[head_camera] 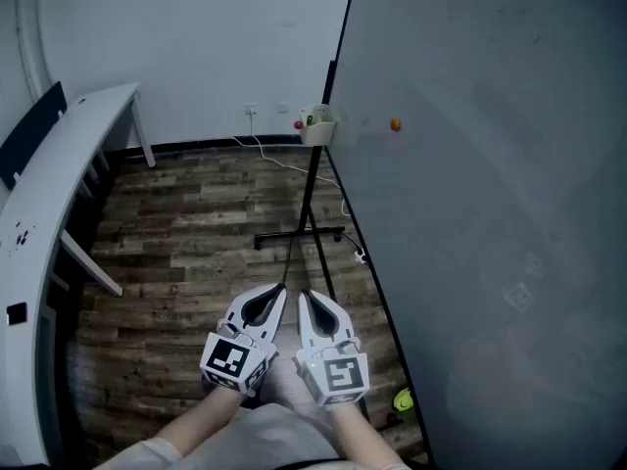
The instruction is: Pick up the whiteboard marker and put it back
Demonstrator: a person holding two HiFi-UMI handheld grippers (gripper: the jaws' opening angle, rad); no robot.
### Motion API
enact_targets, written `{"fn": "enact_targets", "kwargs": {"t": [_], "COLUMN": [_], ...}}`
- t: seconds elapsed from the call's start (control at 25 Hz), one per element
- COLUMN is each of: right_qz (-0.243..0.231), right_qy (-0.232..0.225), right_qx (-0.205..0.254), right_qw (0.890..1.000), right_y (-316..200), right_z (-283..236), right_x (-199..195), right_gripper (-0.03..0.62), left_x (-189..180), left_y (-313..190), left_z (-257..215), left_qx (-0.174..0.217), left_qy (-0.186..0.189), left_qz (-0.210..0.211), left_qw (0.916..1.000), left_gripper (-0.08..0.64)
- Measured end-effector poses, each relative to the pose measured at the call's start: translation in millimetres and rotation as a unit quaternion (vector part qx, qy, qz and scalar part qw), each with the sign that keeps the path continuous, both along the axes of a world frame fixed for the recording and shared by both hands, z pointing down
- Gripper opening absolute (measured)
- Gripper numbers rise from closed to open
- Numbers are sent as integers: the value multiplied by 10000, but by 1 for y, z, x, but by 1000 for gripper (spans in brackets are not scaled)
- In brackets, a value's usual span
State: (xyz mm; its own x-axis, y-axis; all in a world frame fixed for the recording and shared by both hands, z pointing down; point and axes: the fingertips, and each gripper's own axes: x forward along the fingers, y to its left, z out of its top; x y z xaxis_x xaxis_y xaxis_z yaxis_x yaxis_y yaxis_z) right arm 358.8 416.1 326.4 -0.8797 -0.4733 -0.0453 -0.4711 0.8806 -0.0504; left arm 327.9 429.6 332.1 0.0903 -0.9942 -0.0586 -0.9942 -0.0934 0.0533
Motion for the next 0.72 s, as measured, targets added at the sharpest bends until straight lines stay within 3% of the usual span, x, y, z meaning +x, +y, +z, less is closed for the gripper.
{"fn": "enact_targets", "kwargs": {"t": [0.44,0.72], "right_qz": [-83,-31], "right_qy": [-71,27], "right_qx": [-44,-102], "right_qw": [9999,9999], "right_y": [-10,-38], "right_z": [7,24], "right_x": [3,-17], "right_gripper": [18,18], "left_x": [-1,-30], "left_y": [-2,-29], "left_z": [8,28], "left_qx": [-145,-226], "left_qy": [95,182], "left_qz": [-102,-141], "left_qw": [9998,9995], "left_gripper": [14,14]}}
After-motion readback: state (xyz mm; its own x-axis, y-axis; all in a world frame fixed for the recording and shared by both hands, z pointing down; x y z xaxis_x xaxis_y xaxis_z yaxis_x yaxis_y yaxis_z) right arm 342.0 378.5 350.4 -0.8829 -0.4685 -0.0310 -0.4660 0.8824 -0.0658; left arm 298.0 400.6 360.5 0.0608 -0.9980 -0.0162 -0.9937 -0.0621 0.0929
